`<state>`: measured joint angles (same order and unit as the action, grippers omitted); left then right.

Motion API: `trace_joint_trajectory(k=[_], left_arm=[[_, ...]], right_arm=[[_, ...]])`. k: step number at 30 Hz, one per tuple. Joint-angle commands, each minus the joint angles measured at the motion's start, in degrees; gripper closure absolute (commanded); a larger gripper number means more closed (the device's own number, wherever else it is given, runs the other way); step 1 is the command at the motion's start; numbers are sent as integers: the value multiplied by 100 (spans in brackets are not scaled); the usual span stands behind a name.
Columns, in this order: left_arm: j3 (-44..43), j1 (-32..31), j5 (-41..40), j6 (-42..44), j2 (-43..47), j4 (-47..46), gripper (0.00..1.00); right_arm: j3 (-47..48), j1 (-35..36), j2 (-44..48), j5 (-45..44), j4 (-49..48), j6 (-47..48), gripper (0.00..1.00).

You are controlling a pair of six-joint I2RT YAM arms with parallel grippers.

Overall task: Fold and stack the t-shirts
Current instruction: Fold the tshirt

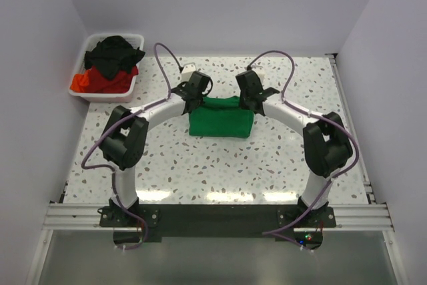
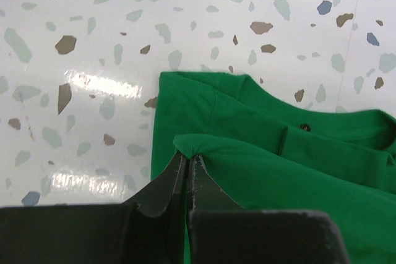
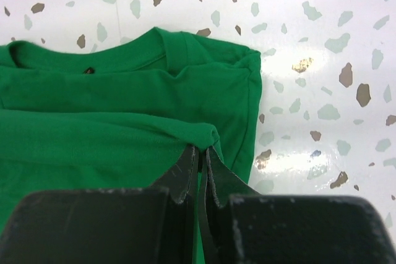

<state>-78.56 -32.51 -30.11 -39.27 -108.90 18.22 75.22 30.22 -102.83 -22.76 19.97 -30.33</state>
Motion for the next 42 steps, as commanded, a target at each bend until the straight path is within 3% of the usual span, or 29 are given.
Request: trace_joint_trajectory(k=[1, 9, 10, 11, 12, 13, 15, 16, 18, 23, 27, 32, 36, 41, 42], left_arm=[[-493, 228, 57, 375, -368, -380, 100], [-1222, 281, 75, 490, -992, -143, 100], [-1231, 298, 67, 507, -1001, -143, 98], [-1223, 298, 32, 516, -993, -143, 91], [-1197, 315, 40, 560, -984, -265, 71], [-1170, 316, 5, 630, -966, -318, 61], [-1091, 324, -21, 735, -887, -546, 47], [-1065, 324, -56, 745, -861, -591, 44], [-1029, 333, -153, 771, -773, -766, 39], [-994, 333, 22, 797, -509, -890, 37], [-1187, 325, 768, 903, -448, -417, 38], [-1170, 176, 1516, 903, -316, 338, 40], [-872, 61, 1964, 807, -79, 385, 42], [-581, -71, 2395, 666, 62, 402, 44], [-538, -88, 2422, 648, 71, 393, 44]], right_arm=[[440, -183, -272, -88, -221, 132, 100], [880, -297, -783, -52, -99, 106, 100], [898, -297, -783, -70, -81, 88, 94], [915, -306, -774, -105, -72, 97, 88], [907, -306, -748, -123, -98, 88, 82], [881, -306, -687, -114, -150, 123, 67], [880, -315, -642, -140, -177, 115, 58], [872, -315, -607, -141, -195, 123, 52], [950, -306, -590, -167, -186, 115, 51], [1152, -306, -581, -44, -108, 185, 50], [1232, -306, -458, 359, 104, 273, 52], [881, -262, -80, 808, 341, 256, 53], [468, -174, 245, 1133, 473, 159, 54], [-16, 1, 465, 1467, 482, 115, 60], [-68, 19, 457, 1520, 447, 106, 65]])
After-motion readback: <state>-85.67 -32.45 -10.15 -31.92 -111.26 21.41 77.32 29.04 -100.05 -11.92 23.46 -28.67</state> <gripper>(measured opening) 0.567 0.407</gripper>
